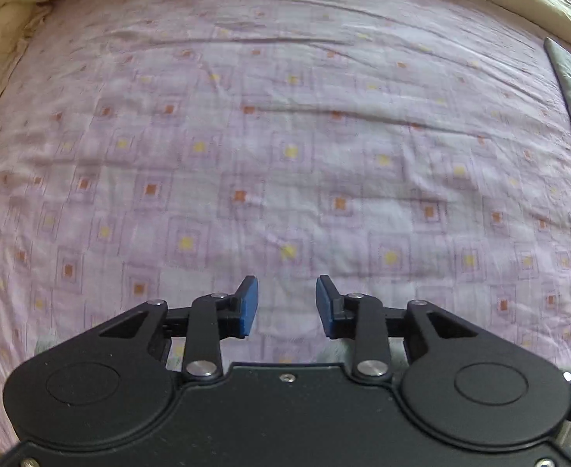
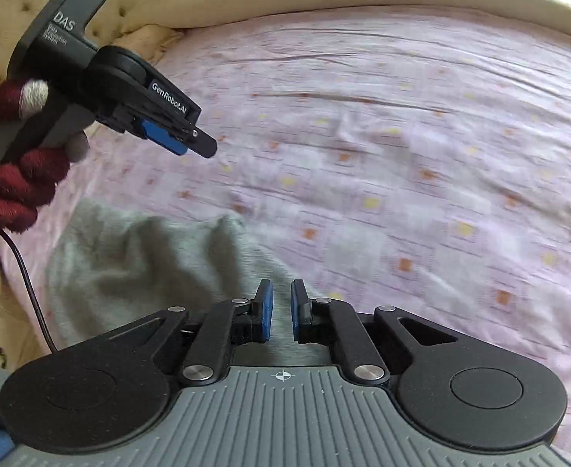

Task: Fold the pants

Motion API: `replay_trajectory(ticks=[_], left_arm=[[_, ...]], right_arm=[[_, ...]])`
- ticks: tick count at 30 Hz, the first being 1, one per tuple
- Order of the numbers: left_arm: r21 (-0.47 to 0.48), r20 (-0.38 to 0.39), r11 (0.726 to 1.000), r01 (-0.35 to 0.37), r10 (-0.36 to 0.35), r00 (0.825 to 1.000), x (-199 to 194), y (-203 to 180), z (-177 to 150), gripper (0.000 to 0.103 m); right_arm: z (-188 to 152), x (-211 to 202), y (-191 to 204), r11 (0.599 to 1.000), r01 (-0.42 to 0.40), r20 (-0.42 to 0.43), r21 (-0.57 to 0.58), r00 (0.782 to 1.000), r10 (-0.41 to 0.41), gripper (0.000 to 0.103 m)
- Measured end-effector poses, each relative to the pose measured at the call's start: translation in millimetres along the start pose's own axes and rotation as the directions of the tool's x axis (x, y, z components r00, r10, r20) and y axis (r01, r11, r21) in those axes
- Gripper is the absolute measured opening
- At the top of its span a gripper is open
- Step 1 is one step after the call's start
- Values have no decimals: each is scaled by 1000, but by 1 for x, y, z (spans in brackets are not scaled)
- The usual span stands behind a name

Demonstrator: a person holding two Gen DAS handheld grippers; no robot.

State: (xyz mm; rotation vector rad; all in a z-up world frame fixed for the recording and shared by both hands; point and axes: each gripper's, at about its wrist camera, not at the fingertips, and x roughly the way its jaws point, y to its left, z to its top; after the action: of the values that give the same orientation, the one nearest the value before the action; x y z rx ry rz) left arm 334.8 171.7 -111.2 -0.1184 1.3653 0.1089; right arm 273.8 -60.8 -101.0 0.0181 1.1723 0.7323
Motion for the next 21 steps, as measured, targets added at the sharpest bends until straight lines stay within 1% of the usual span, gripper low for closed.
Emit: replay_trajectory(ticks=[3,5,7,9,10,11,12,13,14,15,16,19,20,21], left_arm=[[1,-56,999,-34,34,998,6,27,-36,42],[20,-88,998,-57,59,994,12,42,-57,42],[52,-91,996,-79,84,992,15,54,-75,43],[93,-74,992,-87,94,993,11,64,-88,44],[110,-59,990,-93,100,993,10,68,-93,48],[122,-55,986,-113,120,991,8,70,-97,53],[122,-62,986,-115,123,990,9,74,-100,54],[110,-66,989,-100,107,992,9,79,-103,54],[98,-63,991,-86,93,994,7,84,-105,54],[94,-60,993,-77,82,995,3,87,-109,54],[93,-57,993,-68,74,996,-1,89,-112,55],[99,-62,994,-50,56,996,-4,96,-116,57],[101,-60,994,-42,48,997,-4,99,-117,58],[104,-58,994,-33,40,998,-5,100,-119,58]], right_arm=[[6,21,22,996,-68,-57,-65,996,64,10],[11,39,42,989,-86,-104,-118,992,74,10],[17,57,53,984,-56,-129,-167,991,34,10],[25,75,53,984,19,-132,-179,990,-43,10],[31,83,50,984,68,-131,-162,987,-90,10],[37,89,45,985,114,-134,-130,982,-131,9],[42,93,38,988,129,-132,-83,982,-139,9],[45,93,32,989,142,-123,-38,982,-146,9],[48,92,31,986,163,-116,-18,980,-164,10],[50,90,32,980,200,-106,-13,974,-201,10],[49,84,32,976,216,-93,0,972,-215,10],[36,58,32,973,210,-36,99,978,-207,12],[25,49,33,969,218,-26,119,976,-217,21],[13,42,34,964,229,-24,135,973,-227,32]])
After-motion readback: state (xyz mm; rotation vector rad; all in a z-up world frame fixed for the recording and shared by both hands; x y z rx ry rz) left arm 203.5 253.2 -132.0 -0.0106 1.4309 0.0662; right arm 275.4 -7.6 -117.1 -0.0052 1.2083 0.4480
